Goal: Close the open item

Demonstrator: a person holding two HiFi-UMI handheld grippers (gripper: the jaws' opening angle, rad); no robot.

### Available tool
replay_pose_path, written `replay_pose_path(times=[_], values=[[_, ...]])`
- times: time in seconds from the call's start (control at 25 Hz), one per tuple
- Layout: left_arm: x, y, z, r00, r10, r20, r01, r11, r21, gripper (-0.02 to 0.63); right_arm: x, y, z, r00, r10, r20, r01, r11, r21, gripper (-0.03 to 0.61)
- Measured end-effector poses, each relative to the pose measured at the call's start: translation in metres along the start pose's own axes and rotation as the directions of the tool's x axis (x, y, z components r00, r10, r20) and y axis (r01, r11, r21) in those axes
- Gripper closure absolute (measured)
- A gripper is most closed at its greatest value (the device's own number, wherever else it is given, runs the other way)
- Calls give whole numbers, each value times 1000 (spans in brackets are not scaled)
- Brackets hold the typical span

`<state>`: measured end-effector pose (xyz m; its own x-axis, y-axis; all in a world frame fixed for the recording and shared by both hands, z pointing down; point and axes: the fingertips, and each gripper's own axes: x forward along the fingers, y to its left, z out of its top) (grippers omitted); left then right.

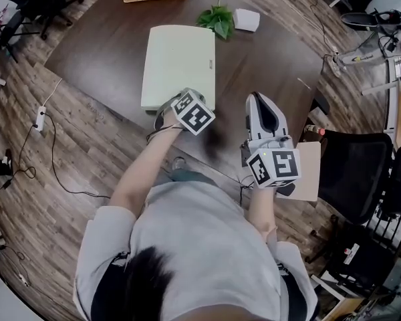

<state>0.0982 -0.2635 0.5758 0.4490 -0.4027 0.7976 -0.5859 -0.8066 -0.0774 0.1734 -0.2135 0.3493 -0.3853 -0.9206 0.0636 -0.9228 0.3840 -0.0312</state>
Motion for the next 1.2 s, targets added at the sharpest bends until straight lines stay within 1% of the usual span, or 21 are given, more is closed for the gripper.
replay_pose_path(times=[0.08,0.16,0.32,0.4,0.48,0.56,0.64,0.76,0.84,0.96,1.08,1.2], values=[[0,1,2,1000,16,-2,-16,999,49,604,-2,-2,1,1000,-8,5,8,1000,1,565],[-3,4,5,1000,22,20,-23,999,46,604,-2,-4,2,1000,-13,8,13,1000,2,565],[-16,21,20,993,20,120,-12,998,-64,604,1,-8,1,1000,-17,5,17,1000,7,565],[-22,37,28,986,46,159,-28,993,-114,604,4,-9,-1,1000,-17,1,17,1000,10,565],[-23,58,33,983,90,163,-67,988,-138,604,7,-11,-2,1000,-17,-2,17,1000,12,565],[-19,77,34,983,128,132,-110,985,-135,604,9,-15,-4,1000,-17,-5,17,1000,14,565],[-9,88,31,987,133,85,-122,985,-125,604,11,-18,-5,1000,-19,-9,19,1000,17,565],[8,88,25,996,89,18,-86,990,-113,604,14,-22,-7,1000,-23,-17,23,1000,21,565],[18,83,21,997,71,-14,-72,993,-96,604,16,-26,-10,999,-26,-23,27,999,24,565],[26,82,19,996,64,-60,-68,995,-70,604,19,-34,-13,999,-32,-27,33,999,32,565],[32,82,18,990,58,-128,-64,997,-44,604,24,-40,-15,999,-32,-28,33,999,36,565],[35,80,16,983,91,-161,-91,996,9,606,27,-42,-17,999,-30,-26,31,999,44,565]])
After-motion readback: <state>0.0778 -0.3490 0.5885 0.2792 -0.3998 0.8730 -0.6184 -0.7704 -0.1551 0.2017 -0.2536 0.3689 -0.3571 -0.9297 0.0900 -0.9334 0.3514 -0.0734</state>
